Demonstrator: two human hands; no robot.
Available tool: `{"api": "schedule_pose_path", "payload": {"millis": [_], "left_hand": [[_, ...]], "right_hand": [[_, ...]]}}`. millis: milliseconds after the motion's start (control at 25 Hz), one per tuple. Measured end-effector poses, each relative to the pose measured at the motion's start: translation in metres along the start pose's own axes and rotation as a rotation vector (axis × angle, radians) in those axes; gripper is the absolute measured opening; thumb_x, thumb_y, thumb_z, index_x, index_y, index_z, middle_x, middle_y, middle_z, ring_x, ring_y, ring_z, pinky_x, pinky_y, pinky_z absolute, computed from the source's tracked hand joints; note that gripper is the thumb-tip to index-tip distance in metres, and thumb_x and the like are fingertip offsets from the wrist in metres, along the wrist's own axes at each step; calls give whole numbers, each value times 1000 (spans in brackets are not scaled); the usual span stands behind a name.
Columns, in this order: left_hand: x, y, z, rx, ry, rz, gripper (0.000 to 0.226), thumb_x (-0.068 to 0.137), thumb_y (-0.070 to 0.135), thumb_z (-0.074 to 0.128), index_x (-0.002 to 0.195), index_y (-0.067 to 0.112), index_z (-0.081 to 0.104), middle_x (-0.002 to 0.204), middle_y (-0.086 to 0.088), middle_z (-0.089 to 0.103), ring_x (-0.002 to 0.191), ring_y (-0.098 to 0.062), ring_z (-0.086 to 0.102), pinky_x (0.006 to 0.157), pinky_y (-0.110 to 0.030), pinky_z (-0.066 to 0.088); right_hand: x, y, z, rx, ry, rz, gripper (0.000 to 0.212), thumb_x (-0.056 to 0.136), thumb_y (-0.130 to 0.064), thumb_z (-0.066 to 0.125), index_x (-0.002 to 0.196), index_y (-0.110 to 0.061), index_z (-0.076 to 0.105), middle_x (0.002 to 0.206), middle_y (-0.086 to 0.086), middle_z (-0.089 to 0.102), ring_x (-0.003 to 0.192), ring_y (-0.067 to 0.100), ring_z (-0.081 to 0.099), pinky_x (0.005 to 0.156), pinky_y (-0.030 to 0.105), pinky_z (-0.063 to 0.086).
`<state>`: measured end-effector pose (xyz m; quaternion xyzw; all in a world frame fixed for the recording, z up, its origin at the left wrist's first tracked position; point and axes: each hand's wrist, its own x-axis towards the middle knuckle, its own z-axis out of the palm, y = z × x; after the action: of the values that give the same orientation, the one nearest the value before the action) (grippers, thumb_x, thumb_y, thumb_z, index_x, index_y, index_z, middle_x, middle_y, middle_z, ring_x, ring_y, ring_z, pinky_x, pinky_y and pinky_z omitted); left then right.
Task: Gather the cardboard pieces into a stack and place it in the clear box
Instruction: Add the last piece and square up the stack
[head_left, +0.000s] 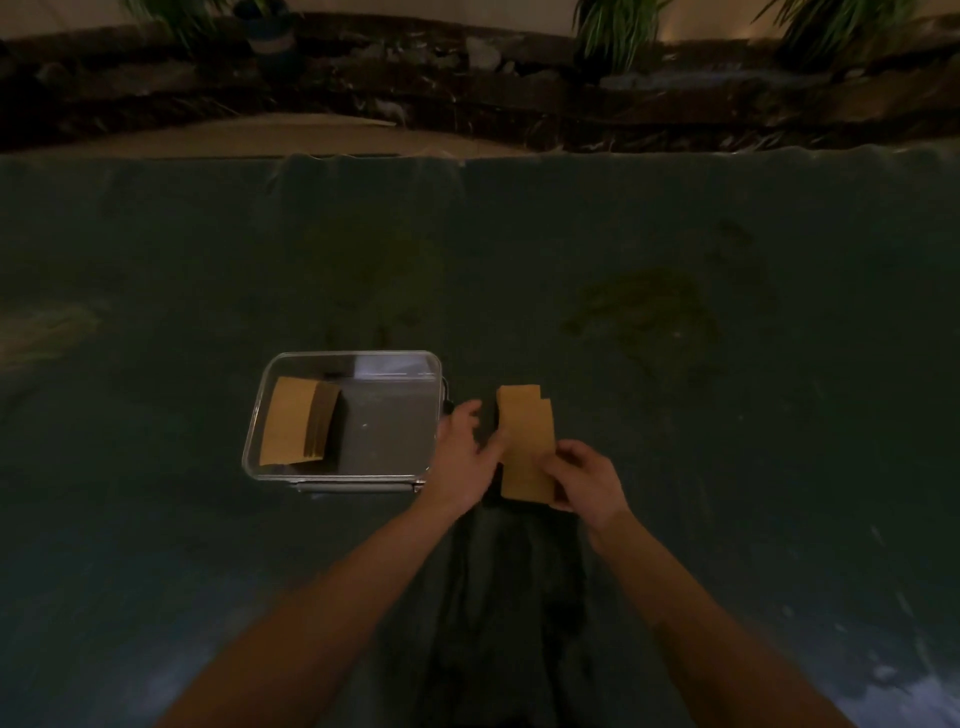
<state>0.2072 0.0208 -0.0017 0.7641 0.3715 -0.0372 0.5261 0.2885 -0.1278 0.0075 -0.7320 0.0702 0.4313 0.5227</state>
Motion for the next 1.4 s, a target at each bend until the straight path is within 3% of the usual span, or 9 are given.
{"api": "schedule_pose_path", "payload": {"millis": [80,200,360,440,600,880,1040,1200,1400], "left_hand": [[6,-1,3,-236,-65,-226,43,98,33,57,137,16,51,127,-8,62,107,-20,63,85,-32,52],[19,-4,5,-321,-101,-300,31,99,25,55,127,13,60,111,-4,66,96,-19,66,77,-30,55],[41,-2,13,-116,-8,-268,28,97,26,56,123,20,63,121,-6,67,109,-24,64,97,-44,52],[51,0,17,10,26,-247,31,97,28,54,126,20,64,124,-5,67,110,-23,64,96,-37,51],[67,-6,21,160,61,-199,33,98,28,51,127,19,64,124,-5,69,109,-22,65,81,-27,43],[76,-16,31,231,94,-145,26,98,29,54,112,14,70,104,-4,74,63,4,50,53,-13,33],[78,-14,31,176,98,-180,28,96,30,56,115,12,67,89,6,63,68,-2,52,57,-19,38],[80,-10,36,146,55,-246,22,99,29,52,103,13,66,78,8,57,71,-10,56,64,-26,45],[78,-7,42,11,9,-333,16,98,30,50,91,20,60,79,8,56,73,-8,54,57,-22,37]], "right_hand": [[5,-2,3,36,-2,13,15,90,-25,67,105,-25,64,106,-2,66,92,14,64,65,27,54],[16,-5,9,1,22,3,9,90,-26,67,95,-33,64,97,-7,68,79,5,64,56,21,52],[36,-9,13,-364,140,-90,47,91,-37,63,133,-17,58,116,3,67,97,17,65,82,37,58],[44,-12,17,-497,196,-154,44,91,-40,62,129,-17,62,119,6,67,102,22,65,87,42,55],[62,-14,23,-640,213,-156,26,91,-41,59,95,-17,68,96,7,69,82,22,65,72,41,57],[70,-7,29,-576,309,-151,50,86,-40,66,131,-26,50,118,2,64,103,23,63,79,41,55],[80,-5,26,-514,280,-21,75,84,-42,69,147,-19,35,141,10,45,125,30,48,96,44,47],[91,-12,25,-520,178,31,73,86,-35,68,147,-12,36,142,13,50,125,30,52,97,41,48],[95,-19,20,-345,123,125,80,74,-33,81,142,-16,43,136,8,55,116,26,56,63,26,48]]}}
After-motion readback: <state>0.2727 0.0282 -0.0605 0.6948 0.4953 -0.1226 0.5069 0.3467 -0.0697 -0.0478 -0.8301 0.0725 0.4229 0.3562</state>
